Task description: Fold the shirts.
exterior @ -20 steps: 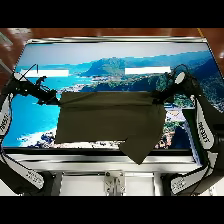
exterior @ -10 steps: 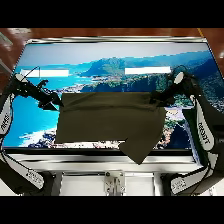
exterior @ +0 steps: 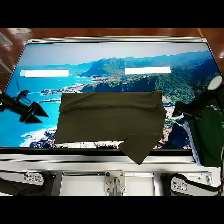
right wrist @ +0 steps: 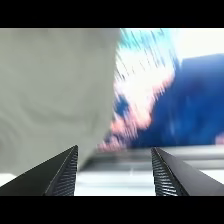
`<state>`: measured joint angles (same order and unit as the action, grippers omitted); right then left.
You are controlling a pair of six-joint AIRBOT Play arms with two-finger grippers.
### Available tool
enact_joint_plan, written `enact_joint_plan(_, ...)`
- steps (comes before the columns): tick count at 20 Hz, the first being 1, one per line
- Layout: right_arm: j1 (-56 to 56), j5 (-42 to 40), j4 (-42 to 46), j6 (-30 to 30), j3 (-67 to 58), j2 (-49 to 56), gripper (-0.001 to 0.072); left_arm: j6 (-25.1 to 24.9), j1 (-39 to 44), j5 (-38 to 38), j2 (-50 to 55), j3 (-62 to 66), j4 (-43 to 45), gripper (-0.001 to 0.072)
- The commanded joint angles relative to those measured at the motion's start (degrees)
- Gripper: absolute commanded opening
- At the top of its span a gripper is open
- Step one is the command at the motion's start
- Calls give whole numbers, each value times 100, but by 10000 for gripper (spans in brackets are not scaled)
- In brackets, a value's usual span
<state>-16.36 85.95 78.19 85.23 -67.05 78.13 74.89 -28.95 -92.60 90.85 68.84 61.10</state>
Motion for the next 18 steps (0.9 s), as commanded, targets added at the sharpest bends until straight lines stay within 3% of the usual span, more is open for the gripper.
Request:
enact_joint_plan(1,-466,-717,-564,-142,1414,-890,579,-358,-815,997,-1051,-2118,-2,566)
enact_joint_plan(4,-448,-1196,-1287,-177,1880,-960,579,-651,-994,1019,-1078,-2798,0,565)
enact_joint_plan(5,-448,-1261,-1344,-197,1919,-960,579,-675,-979,1115,-1078,-2916,-17,530)
enact_joint_plan(15,-452,-1161,-1314,-260,1919,-960,579,-678,-529,2166,-1073,-3519,-409,519)
enact_joint_plan(17,-452,-1147,-1314,-258,1919,-960,579,-675,-531,2232,-1062,-3528,-417,490)
enact_joint_plan(18,-452,-1139,-1316,-258,1919,-960,578,-673,-531,2284,-1062,-3530,-420,411)
